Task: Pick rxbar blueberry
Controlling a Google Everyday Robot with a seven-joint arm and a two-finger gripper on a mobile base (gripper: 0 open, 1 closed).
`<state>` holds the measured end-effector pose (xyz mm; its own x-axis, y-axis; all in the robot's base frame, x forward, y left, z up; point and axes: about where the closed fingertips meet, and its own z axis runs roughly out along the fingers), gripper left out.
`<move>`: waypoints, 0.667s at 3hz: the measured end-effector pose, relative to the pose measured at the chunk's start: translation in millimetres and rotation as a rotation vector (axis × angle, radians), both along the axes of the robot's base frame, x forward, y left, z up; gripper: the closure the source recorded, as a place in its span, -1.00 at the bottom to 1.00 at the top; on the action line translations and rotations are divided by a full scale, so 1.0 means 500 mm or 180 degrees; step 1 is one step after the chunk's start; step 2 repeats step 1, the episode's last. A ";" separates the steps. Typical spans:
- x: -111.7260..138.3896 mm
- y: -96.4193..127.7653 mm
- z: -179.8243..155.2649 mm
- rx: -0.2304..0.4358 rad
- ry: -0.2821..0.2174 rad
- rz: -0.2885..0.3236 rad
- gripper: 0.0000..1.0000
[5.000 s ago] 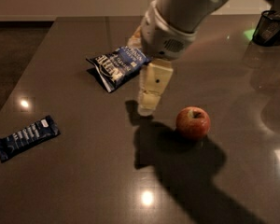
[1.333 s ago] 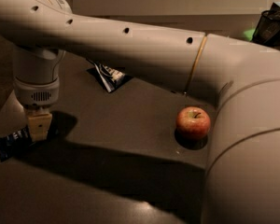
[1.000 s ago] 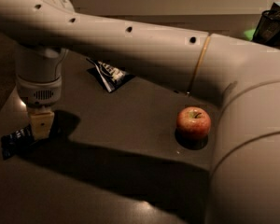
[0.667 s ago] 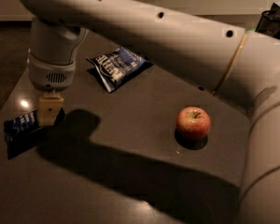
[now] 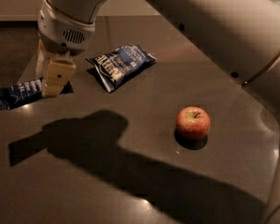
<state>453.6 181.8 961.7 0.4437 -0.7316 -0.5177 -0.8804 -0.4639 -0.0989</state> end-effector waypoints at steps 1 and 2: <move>0.000 0.000 0.000 0.0000 0.0000 0.0000 1.00; 0.000 0.000 0.000 0.0000 0.0000 0.0000 1.00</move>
Offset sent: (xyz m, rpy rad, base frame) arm 0.0000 0.0000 0.0000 0.0000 0.0000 0.0000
